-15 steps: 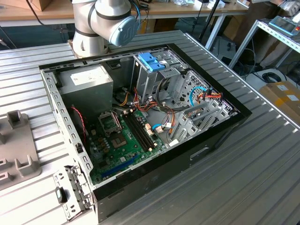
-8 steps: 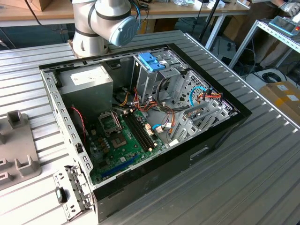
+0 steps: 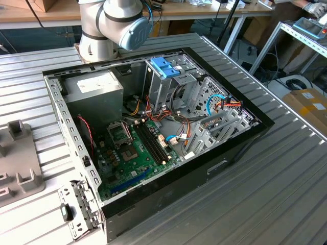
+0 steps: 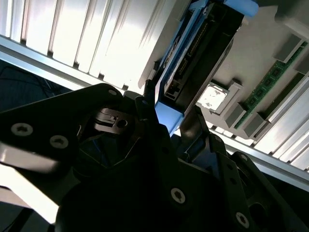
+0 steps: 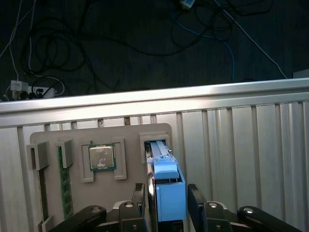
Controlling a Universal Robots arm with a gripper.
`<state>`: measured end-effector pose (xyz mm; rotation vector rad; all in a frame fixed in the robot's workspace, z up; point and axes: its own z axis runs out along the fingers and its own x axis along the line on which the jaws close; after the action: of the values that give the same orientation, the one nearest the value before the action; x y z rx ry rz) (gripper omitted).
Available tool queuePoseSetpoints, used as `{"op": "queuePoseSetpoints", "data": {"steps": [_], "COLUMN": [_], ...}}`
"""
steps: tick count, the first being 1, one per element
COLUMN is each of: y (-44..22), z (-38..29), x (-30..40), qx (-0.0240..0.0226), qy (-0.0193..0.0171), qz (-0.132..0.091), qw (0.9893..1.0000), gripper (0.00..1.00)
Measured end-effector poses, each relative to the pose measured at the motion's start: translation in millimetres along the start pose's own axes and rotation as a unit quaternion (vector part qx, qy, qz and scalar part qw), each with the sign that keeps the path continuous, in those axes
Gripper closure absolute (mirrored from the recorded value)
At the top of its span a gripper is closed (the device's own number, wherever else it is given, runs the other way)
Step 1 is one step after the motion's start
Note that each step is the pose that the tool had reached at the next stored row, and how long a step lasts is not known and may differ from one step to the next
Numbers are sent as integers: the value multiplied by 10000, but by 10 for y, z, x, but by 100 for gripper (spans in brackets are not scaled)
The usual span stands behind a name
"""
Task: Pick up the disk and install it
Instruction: 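Pick up the disk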
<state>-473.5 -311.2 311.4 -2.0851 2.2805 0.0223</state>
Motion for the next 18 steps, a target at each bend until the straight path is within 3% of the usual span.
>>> {"op": "queuePoseSetpoints", "data": {"steps": [18], "y": [39], "z": [126], "x": [11], "qx": [-1], "qy": [0], "qz": [-8], "qw": [10000], "gripper": [52]}}
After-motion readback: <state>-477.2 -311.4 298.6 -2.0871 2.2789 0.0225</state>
